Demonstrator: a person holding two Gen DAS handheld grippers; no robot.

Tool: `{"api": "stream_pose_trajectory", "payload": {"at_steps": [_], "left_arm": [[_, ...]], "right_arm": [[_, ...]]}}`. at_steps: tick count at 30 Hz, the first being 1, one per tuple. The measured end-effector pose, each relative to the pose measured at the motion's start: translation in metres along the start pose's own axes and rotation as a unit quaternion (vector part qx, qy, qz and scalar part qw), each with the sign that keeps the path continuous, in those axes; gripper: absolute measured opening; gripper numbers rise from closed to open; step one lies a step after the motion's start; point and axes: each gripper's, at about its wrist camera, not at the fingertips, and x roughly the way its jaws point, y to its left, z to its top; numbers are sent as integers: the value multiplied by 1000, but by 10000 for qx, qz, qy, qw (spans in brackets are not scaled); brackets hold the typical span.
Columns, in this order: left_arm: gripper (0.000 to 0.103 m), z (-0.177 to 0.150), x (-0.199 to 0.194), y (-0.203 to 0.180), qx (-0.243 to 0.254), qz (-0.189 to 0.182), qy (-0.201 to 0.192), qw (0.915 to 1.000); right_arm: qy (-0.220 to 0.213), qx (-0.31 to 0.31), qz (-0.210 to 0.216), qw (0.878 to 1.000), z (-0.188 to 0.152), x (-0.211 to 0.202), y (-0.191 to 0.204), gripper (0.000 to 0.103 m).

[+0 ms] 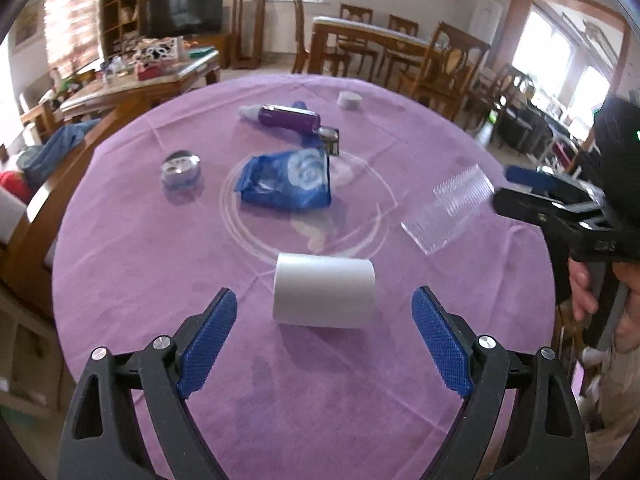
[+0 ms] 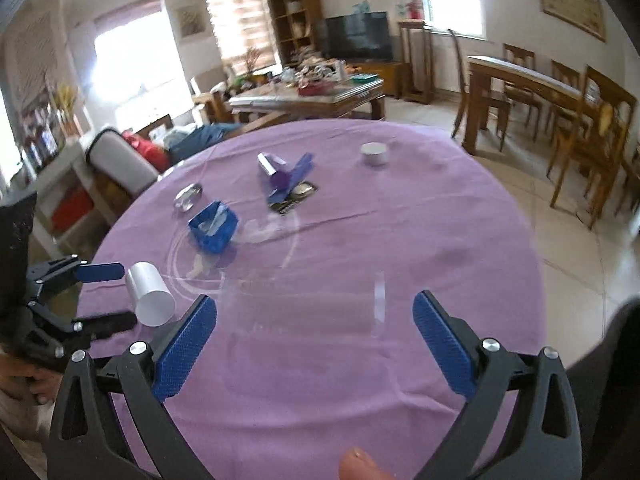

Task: Collect trash
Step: 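Grasp the white paper roll with the left tool while the right grasps the clear plastic tray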

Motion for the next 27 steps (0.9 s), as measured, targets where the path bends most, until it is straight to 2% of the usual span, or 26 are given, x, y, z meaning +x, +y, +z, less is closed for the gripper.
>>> {"api": "stream_pose_trajectory", "payload": {"at_steps": [5, 8, 10, 12, 20, 24, 27], "left_arm": [[88, -2, 14, 2, -25, -84, 128, 9999], [73, 0, 21, 10, -159, -171, 167, 9996], [59, 1, 27, 12, -193, -247, 200, 9993], [54, 0, 28, 10, -119, -174, 142, 9997], [53, -1, 22, 21, -250, -406, -129, 9988], [53, 1, 22, 25, -275, -494, -182, 9982], [53, 1, 27, 24, -244, -569, -129, 9980]], "right_arm": [[297, -147, 44, 9994, 6, 21, 8, 98], [427, -172, 162, 9988, 9, 27, 16, 98], [439, -328, 192, 9983, 10, 29, 25, 98], [477, -385, 246, 9978, 12, 33, 30, 98], [578, -445, 444, 9963, 16, 41, 35, 98], [844, -168, 914, 9921, 8, 41, 31, 98], [800, -510, 860, 9918, 4, 32, 36, 98]]}}
